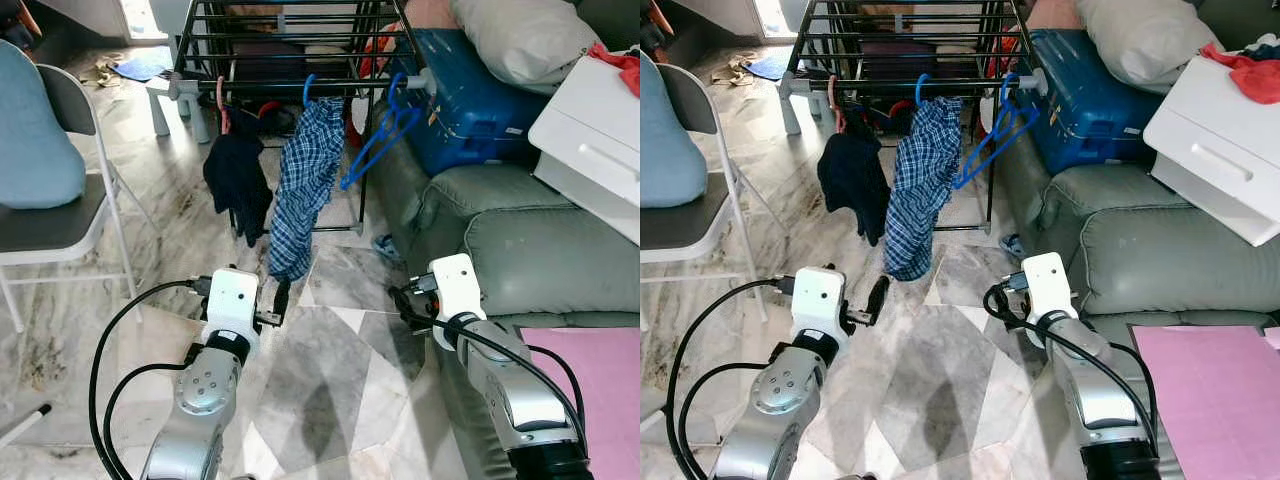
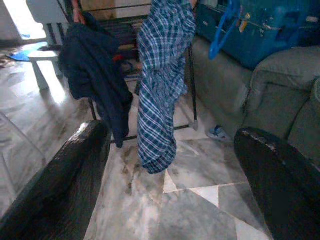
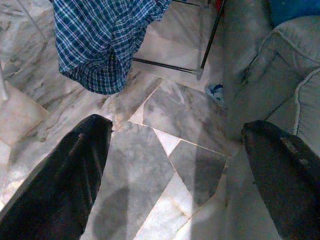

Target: Hang hanger

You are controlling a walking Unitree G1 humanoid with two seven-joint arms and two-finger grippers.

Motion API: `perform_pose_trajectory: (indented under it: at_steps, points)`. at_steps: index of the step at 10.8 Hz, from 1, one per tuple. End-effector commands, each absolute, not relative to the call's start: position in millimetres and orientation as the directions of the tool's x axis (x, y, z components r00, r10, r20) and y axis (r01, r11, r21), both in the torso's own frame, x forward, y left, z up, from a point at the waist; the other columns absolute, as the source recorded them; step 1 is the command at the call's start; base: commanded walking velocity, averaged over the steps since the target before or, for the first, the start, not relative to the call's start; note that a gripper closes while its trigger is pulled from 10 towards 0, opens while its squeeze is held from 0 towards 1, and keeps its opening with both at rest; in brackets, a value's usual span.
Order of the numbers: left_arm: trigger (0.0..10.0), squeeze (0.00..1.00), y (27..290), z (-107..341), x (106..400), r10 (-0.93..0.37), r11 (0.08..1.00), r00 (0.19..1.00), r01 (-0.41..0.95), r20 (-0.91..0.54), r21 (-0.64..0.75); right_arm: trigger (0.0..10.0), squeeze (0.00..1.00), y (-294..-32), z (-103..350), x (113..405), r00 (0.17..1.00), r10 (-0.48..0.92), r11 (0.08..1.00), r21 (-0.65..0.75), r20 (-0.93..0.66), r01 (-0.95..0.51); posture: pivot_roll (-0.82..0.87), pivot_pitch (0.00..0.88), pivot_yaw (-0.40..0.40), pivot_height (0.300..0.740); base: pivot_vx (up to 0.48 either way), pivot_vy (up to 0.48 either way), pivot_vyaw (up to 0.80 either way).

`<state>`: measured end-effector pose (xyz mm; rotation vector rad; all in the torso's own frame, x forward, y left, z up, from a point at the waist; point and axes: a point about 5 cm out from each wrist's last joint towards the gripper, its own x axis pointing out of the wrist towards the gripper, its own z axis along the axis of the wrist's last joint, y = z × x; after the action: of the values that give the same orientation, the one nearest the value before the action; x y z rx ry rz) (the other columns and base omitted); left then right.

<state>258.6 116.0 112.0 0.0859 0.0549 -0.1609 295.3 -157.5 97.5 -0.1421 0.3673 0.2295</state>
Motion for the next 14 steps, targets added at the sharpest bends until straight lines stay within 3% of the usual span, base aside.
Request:
perform_pose_trajectory:
  at_steps: [1,14]
  points:
    - [10.0,0.00,120.2,119.7,260.2,-0.129,0.988,0.991,0.131,-0.025,0.082,10.0,0.00,-154.7,103.7,296.4,0.914,0.215,0.960,-0.096,-0.344,-0.262,-0.04,0.102,-0.042,0.740,0.000,0.000,0.00]
    - [10.0,0.00,128.3,129.1,265.0,-0.063,0.995,0.998,0.062,0.023,0.073,10.0,0.00,-149.6,102.8,296.1,0.903,0.246,0.959,-0.045,-0.352,-0.279,-0.03,0.096,-0.038,0.740,0.000,0.000,0.00]
